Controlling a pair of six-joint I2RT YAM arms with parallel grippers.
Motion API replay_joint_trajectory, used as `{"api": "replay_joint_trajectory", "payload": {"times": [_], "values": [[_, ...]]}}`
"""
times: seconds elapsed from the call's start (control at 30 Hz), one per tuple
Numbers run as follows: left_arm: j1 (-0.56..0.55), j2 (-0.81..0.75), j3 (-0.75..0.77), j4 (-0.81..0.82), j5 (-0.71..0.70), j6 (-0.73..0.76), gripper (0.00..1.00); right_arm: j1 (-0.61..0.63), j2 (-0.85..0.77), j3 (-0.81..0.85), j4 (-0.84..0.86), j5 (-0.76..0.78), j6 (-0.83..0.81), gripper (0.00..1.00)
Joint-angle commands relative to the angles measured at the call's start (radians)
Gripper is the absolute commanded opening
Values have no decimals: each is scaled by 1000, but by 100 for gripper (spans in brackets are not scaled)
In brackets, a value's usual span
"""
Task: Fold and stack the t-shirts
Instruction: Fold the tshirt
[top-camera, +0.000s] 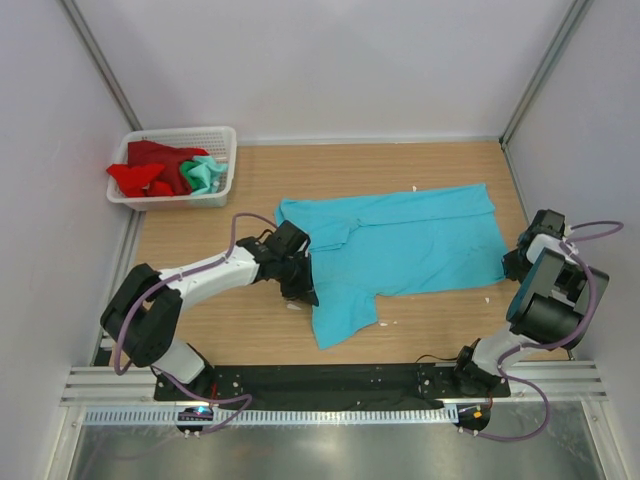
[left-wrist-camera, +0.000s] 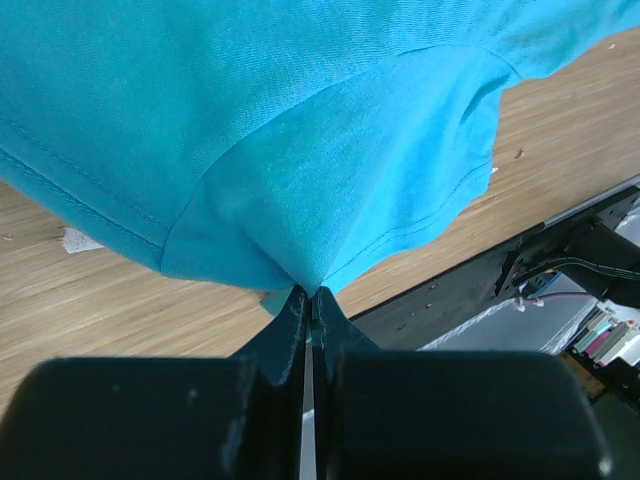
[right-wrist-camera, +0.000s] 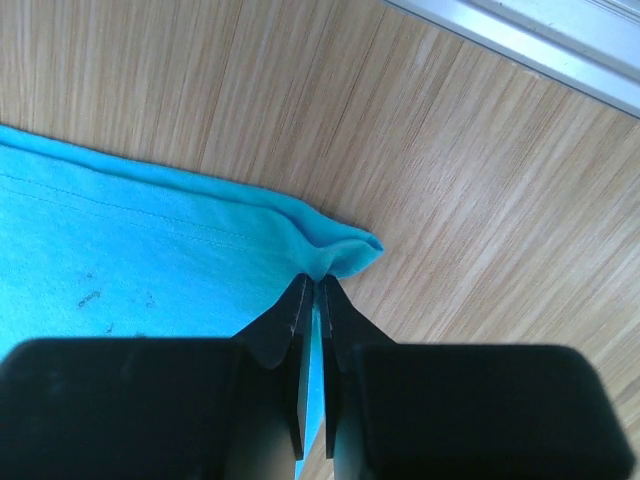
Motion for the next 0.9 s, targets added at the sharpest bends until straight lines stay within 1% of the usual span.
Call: {"api": "replay_joint_trajectory", "payload": {"times": [0.0, 0.1, 0.17, 0.2, 0.23, 0.27, 0.33, 0.4, 0.53, 0.87], "values": [[-1, -41, 38, -29, -9, 31, 0, -4, -18, -39, 16, 18, 19, 12], [-1, -44, 38, -27, -10, 32, 0, -6, -16, -34, 8, 25, 2, 13], [-1, -49, 38, -29, -13, 34, 0, -6, -18, -31, -4, 30, -7, 17], [-2, -50, 40, -29, -12, 35, 0, -6, -25, -26, -10, 39, -21, 34], [-1, -50, 40, -27, -12, 37, 0, -6, -35, -25, -14, 48, -25, 41], [-1, -47, 41, -27, -9, 37, 0, -7, -44, -23, -24, 56, -27, 45], [-1, -38, 44, -19, -1, 37, 0, -10, -79, -22, -30, 85, -24, 46], [-1, -32, 49, -18, 8, 38, 0, -24, -88, -11, -40, 91, -18, 45], [-1, -30, 53, -19, 13, 47, 0, -41, -61, 12, -49, 87, -22, 43], [9, -29, 58, -29, 22, 61, 0, -56, -41, 9, -20, 71, -33, 45]]}}
